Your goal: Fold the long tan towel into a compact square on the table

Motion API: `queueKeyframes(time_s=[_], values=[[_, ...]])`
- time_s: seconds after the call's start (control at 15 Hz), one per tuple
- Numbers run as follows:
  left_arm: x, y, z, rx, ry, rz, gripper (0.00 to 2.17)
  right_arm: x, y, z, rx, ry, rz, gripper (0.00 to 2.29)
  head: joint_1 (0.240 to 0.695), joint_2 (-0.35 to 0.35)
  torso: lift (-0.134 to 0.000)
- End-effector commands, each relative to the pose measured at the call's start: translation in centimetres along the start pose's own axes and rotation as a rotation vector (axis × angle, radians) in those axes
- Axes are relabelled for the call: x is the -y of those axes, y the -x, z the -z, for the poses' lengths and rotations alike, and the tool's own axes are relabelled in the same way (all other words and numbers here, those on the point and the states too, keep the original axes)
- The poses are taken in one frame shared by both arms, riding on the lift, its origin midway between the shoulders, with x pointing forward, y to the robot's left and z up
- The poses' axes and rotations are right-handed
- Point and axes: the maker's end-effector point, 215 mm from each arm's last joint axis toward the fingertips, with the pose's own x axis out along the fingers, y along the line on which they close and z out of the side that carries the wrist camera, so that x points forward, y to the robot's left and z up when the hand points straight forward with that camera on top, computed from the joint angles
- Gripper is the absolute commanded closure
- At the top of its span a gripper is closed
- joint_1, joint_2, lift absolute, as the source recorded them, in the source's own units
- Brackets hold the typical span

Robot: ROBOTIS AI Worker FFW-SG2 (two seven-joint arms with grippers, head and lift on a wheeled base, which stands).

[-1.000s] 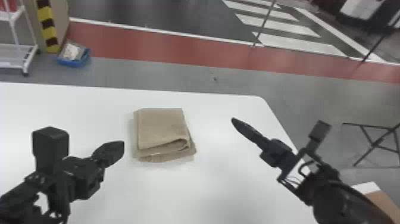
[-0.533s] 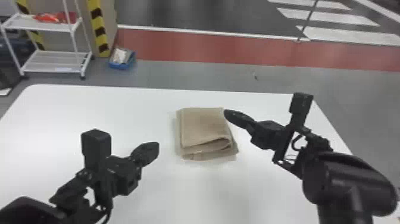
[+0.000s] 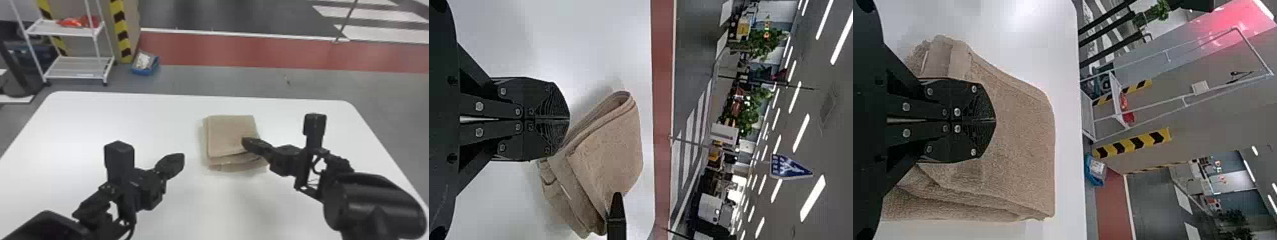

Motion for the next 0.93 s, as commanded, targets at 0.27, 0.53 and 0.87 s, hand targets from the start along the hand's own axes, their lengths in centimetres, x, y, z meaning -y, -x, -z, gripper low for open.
queueKeyframes(time_s=[0.27, 0.53, 0.87], values=[[0.5, 0.5, 0.4, -0.001, 0.007, 0.001, 1.93, 0.9, 1.3, 4.9, -0.031, -0.041, 0.02, 1.86, 0.695, -0.109, -0.124], [0.7, 0.6, 0.1, 0.003, 0.005, 0.002, 1.93, 1.6, 1.5, 4.1, 0.046, -0.018, 0.019, 1.86, 0.695, -0.128, -0.124], [0.2, 1.0, -0.8, 0.017, -0.002, -0.011, 1.93, 1.0, 4.9, -1.3, 0.197, -0.022, -0.011, 1.47, 0.695, -0.14, -0.124]])
